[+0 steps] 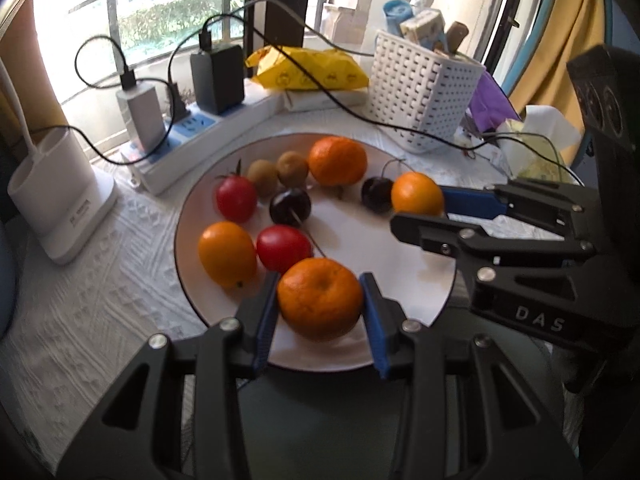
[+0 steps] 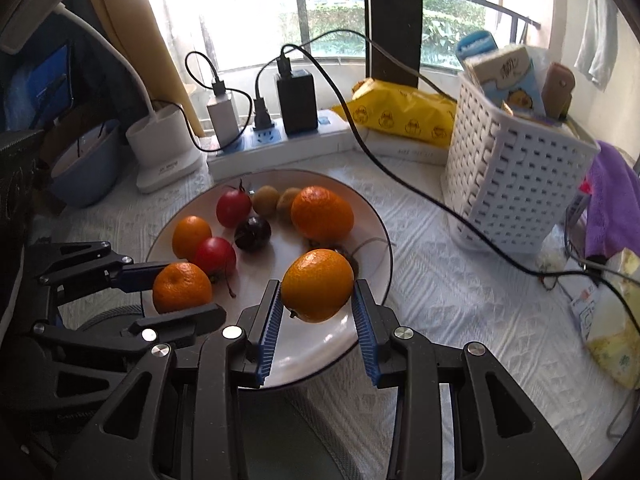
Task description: Organize fruits
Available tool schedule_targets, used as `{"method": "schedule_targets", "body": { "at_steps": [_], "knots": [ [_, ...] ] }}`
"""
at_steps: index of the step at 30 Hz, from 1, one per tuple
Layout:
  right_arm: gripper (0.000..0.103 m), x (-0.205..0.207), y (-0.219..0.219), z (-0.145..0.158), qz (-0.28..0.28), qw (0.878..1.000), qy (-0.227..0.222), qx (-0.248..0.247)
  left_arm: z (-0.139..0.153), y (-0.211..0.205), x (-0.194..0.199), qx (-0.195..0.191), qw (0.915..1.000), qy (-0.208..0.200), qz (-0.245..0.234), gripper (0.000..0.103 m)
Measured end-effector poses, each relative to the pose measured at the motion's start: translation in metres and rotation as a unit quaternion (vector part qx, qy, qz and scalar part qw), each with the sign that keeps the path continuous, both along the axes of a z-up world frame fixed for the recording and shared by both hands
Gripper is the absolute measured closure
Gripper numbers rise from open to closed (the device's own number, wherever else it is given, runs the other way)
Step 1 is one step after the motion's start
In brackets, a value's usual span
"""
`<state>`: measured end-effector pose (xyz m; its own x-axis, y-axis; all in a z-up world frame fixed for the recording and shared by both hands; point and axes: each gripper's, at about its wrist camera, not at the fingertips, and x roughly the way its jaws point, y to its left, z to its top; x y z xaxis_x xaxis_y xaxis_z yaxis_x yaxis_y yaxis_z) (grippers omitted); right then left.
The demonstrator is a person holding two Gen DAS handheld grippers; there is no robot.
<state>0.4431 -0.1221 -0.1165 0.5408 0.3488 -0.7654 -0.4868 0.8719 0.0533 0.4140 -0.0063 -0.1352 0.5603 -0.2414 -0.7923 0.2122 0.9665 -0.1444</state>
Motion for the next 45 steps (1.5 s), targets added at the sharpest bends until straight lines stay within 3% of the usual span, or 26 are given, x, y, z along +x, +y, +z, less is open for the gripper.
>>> {"method": "schedule_targets", "body": {
  "at_steps": [17, 21, 45],
  "knots": [
    [0.062, -0.005, -0.002, 0.005, -0.006, 1.000, -0.005, -0.001, 0.008, 0.008, -0.006, 0.000, 0.9997, 0.004, 0.026, 0.055],
    [0.062, -0.008, -0.003, 0.010, -0.009, 1.000, -0.008, 0.000, 0.015, 0.009, -0.013, 0.015, 0.9994, -0.004, 0.032, 0.055],
    [0.062, -0.059, -0.006, 0.056, -0.015, 0.998, -0.056, -0.001, 0.071, 0.011, -0.067, 0.007, 0.9968, -0.066, 0.044, 0.054]
  ]
}}
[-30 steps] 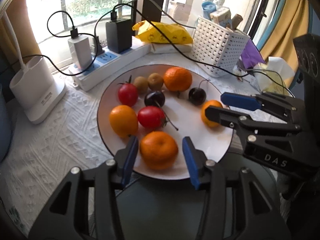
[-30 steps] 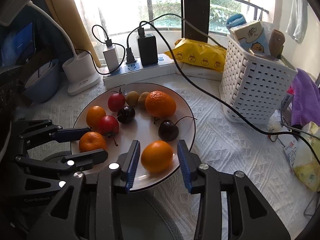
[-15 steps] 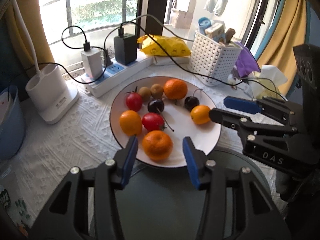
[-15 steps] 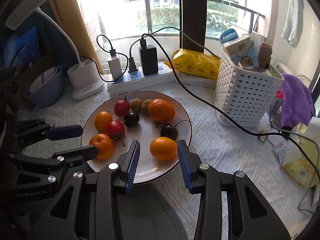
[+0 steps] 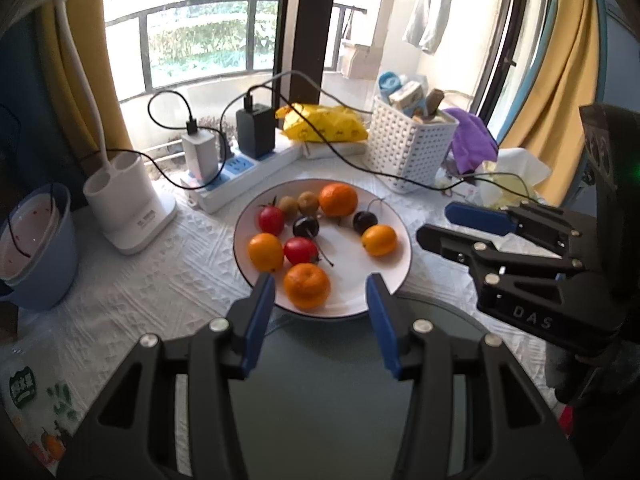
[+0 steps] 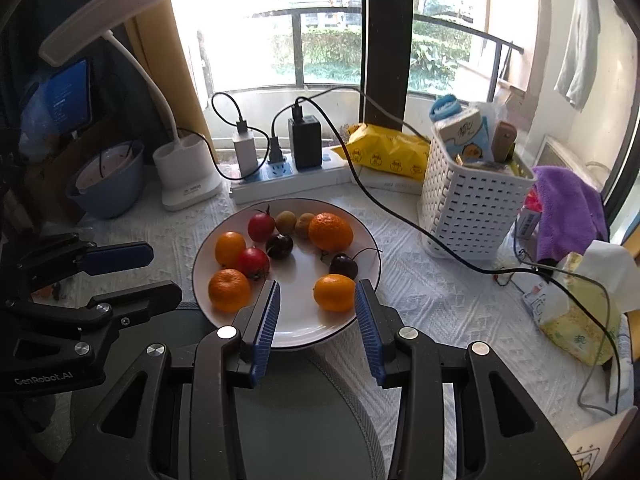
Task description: Organize fruits
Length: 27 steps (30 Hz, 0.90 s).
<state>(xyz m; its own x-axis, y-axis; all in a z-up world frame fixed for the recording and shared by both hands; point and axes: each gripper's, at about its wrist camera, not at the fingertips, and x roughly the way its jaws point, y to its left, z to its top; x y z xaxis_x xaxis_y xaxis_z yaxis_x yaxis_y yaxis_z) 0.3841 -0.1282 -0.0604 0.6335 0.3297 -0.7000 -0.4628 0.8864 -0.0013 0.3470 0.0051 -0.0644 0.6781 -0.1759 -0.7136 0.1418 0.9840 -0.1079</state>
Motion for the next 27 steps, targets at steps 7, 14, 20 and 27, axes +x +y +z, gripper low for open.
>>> {"method": "schedule_targets", "body": {
  "at_steps": [7, 14, 20, 27],
  "knots": [
    [0.062, -0.018, 0.001, 0.016, 0.000, 1.000, -0.018, -0.001, 0.015, -0.001, -0.018, -0.001, 0.9998, -0.019, 0.000, 0.054],
    [0.062, -0.039, 0.001, 0.033, 0.002, 0.999, -0.040, 0.000, 0.030, -0.001, -0.041, -0.002, 0.9992, -0.040, 0.003, 0.054],
    [0.062, -0.059, 0.000, 0.048, 0.003, 0.998, -0.059, 0.000, 0.042, -0.001, -0.060, -0.005, 0.9982, -0.059, 0.006, 0.039],
    [0.062, -0.083, -0.001, 0.064, 0.005, 0.997, -0.080, -0.001, 0.056, 0.002, -0.083, -0.010, 0.9964, -0.084, 0.010, 0.034]
  ]
}}
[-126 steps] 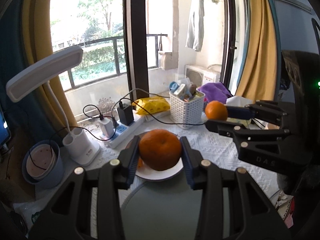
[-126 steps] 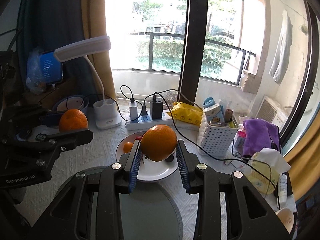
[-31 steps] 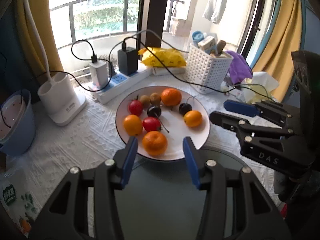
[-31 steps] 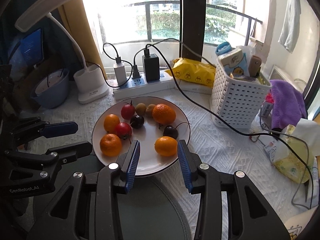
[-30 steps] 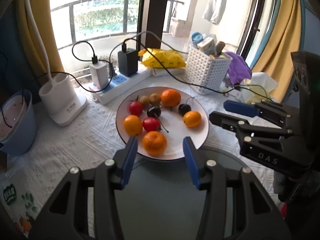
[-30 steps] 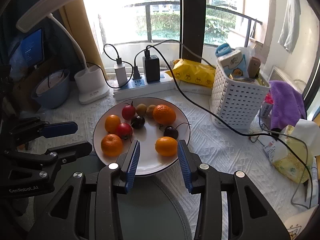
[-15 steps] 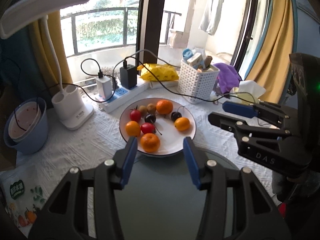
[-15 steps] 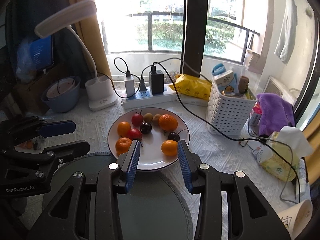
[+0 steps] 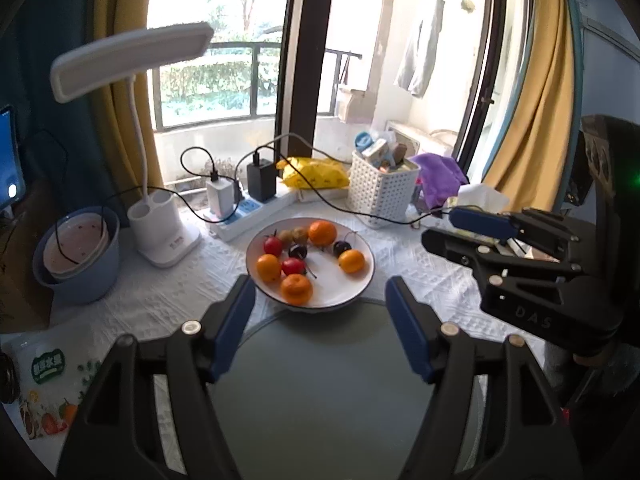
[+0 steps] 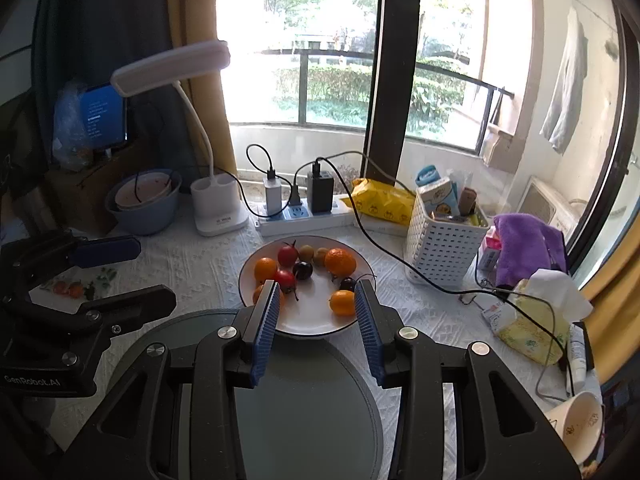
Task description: Organize fruits
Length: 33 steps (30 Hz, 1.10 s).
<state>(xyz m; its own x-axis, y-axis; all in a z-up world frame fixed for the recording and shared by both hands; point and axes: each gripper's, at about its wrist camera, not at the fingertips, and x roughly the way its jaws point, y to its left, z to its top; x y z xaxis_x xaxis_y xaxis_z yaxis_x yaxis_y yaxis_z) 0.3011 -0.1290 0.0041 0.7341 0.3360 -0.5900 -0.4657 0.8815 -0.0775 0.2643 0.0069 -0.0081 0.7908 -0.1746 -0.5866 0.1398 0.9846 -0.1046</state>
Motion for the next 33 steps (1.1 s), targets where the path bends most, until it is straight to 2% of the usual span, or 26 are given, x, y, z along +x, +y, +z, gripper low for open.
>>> {"method": "schedule_targets", "body": {
  "at_steps": [13, 15, 17, 33],
  "knots": [
    [0.062, -0.049, -0.006, 0.024, 0.000, 0.999, -0.036, 0.000, 0.022, -0.003, -0.045, 0.004, 0.9991, -0.042, 0.001, 0.033],
    [0.062, -0.056, -0.007, 0.027, -0.001, 0.999, -0.041, 0.000, 0.025, -0.003, -0.053, 0.002, 0.9988, -0.049, 0.002, 0.025],
    [0.062, -0.063, -0.008, 0.030, -0.001, 0.999, -0.046, 0.000, 0.028, -0.002, -0.062, 0.000, 0.9984, -0.056, 0.003, 0.023],
    [0.062, -0.130, -0.019, 0.045, -0.005, 0.996, -0.084, 0.012, 0.036, -0.005, -0.125, -0.007, 0.9948, -0.102, 0.001, 0.023]
  ]
}}
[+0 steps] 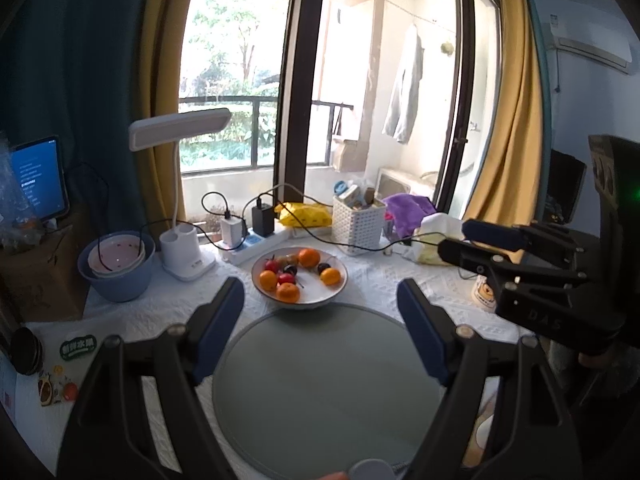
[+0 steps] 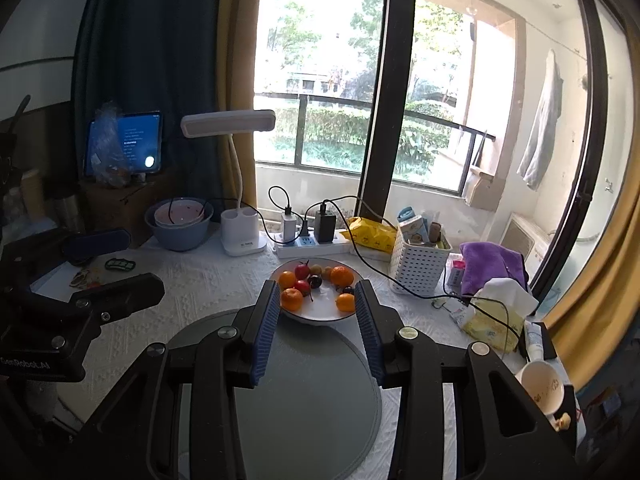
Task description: Organize fruits
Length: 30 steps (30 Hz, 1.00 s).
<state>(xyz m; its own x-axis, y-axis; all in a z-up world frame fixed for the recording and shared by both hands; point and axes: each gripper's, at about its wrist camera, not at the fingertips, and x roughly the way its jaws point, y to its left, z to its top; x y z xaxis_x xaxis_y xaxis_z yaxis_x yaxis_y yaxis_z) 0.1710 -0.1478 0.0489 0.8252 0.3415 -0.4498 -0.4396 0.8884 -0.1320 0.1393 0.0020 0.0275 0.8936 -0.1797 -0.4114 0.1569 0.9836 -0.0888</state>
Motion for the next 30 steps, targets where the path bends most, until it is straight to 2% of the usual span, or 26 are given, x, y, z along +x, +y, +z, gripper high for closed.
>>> {"method": "schedule_targets", "body": {
  "at_steps": [8, 9, 11, 13, 14, 15, 22, 30],
  "knots": [
    [0.061, -0.033, -0.011, 0.001, -0.011, 1.000, -0.019, 0.013, 0.004, -0.005, -0.034, 0.007, 0.9995, -0.030, 0.010, 0.023],
    [0.059, -0.036, -0.012, 0.001, -0.015, 1.000, -0.022, 0.015, 0.005, -0.005, -0.038, 0.008, 0.9994, -0.032, 0.012, 0.023],
    [0.043, -0.045, -0.017, 0.001, -0.021, 0.999, -0.026, 0.024, 0.003, -0.007, -0.047, 0.012, 0.9990, -0.039, 0.019, 0.023],
    [0.043, -0.055, -0.023, 0.000, -0.029, 0.998, -0.032, 0.035, 0.001, -0.007, -0.054, 0.015, 0.9986, -0.042, 0.027, 0.018],
    [0.043, -0.058, -0.026, -0.002, -0.033, 0.998, -0.034, 0.038, 0.000, -0.008, -0.056, 0.017, 0.9985, -0.042, 0.032, 0.009],
    [0.043, -0.062, -0.029, -0.003, -0.036, 0.998, -0.035, 0.040, -0.001, -0.008, -0.059, 0.019, 0.9982, -0.044, 0.035, 0.008],
    [0.043, -0.066, -0.044, -0.013, -0.054, 0.997, -0.028, 0.049, 0.001, -0.008, -0.070, 0.021, 0.9971, -0.057, 0.046, 0.008],
    [0.043, -0.068, -0.040, -0.014, -0.040, 0.998, -0.024, 0.048, 0.002, -0.008, -0.070, 0.016, 0.9971, -0.058, 0.046, 0.008]
  ]
}}
